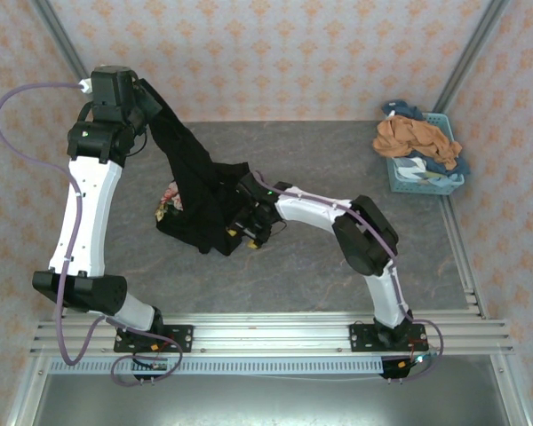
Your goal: Fold and stack the t-shirts
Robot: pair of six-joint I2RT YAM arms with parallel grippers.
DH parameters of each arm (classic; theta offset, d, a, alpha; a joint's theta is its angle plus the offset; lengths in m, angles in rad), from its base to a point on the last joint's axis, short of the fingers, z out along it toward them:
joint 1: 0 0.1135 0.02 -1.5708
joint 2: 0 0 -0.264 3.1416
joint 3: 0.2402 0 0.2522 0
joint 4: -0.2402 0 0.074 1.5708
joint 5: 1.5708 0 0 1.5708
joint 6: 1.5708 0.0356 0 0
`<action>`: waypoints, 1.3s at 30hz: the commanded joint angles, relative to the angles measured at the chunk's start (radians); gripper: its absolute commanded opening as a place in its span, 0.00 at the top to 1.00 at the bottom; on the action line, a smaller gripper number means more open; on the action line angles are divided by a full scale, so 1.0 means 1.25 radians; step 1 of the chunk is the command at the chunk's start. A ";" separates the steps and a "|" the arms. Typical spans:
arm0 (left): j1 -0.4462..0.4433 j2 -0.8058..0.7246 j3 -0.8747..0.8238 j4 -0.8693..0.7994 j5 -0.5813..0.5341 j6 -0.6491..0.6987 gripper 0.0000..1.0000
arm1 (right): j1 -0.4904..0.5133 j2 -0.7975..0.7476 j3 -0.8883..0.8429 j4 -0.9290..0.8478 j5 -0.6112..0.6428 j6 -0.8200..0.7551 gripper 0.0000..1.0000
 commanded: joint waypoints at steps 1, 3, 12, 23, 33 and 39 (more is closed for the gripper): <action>0.004 -0.026 -0.002 -0.002 0.002 -0.001 1.00 | 0.013 0.024 0.024 -0.036 0.031 0.006 0.49; 0.004 -0.027 0.000 0.001 0.003 -0.003 1.00 | 0.013 0.042 0.040 -0.061 0.039 0.009 0.50; 0.004 -0.028 0.006 0.004 0.010 -0.012 1.00 | 0.011 0.092 0.075 -0.025 0.064 0.046 0.54; 0.004 -0.027 0.010 0.002 -0.002 0.001 1.00 | 0.008 0.119 0.166 -0.097 0.092 0.015 0.96; 0.031 0.035 0.062 -0.022 0.026 -0.005 1.00 | -0.187 -0.190 0.110 -0.207 0.338 -0.119 1.00; 0.067 0.075 0.151 0.020 0.064 -0.042 1.00 | -0.342 -0.298 0.226 -0.241 0.389 -0.206 1.00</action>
